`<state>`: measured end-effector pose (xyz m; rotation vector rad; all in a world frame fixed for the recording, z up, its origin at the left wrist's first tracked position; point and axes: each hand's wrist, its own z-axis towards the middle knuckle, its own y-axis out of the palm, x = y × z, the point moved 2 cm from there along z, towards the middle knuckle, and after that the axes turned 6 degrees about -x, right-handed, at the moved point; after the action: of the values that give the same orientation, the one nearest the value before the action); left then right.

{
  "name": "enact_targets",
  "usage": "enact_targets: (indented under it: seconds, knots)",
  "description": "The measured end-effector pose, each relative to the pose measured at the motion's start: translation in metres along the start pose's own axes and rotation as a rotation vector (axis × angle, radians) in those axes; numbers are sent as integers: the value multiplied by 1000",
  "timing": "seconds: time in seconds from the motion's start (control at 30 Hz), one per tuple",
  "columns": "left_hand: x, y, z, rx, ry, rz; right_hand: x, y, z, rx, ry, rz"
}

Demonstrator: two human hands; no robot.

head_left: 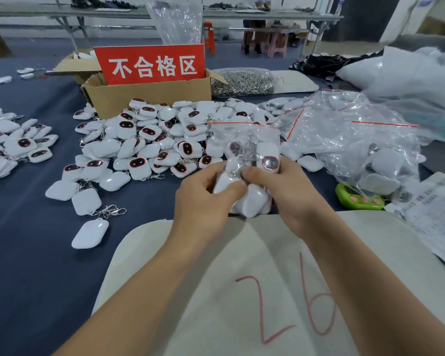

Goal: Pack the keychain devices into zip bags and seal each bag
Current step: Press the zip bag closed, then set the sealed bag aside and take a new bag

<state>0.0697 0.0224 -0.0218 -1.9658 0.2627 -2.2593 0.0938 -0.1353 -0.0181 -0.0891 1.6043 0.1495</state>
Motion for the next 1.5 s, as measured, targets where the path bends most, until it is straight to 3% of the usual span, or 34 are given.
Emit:
enact_targets:
  seconds: [0.17, 0.37, 0.5, 0.57, 0.67, 0.77, 0.87, 0.93, 1.1, 1.3, 1.4, 1.5]
  knots:
    - [24, 18, 6, -124, -27, 59, -16, -4, -10, 341, -114, 28]
    - [58, 68, 41, -309, -131, -281, -61, -80, -19, 464, 14, 23]
    - [85, 121, 62, -549, -181, -582, -98, -140, -21, 675, -57, -211]
    - [92, 139, 76, -524, -164, -509, -106, -164, -21, 759, -55, -355]
    - [82, 146, 92, -319, -74, -102, -108, -185, -26, 875, 26, -670]
    - [55, 141, 103, -121, -129, 82, -96, -170, -28, 781, -40, -916]
    - [37, 147, 108, -202, -337, -197, -64, -138, -24, 525, -29, -1148]
    - [36, 157, 107, -275, -392, -369, -44, -120, -21, 447, -19, -1280]
    - [37, 148, 109, -187, -368, -297, -29, -95, -21, 449, -98, -1156]
    - [50, 92, 98, -64, -97, -150, -28, -80, -20, 442, -27, -1024]
    - [62, 54, 81, -15, 62, -139, -30, -57, -19, 411, -145, -998]
    - [67, 22, 61, 59, 187, -41, -28, -15, -15, 325, -345, -798]
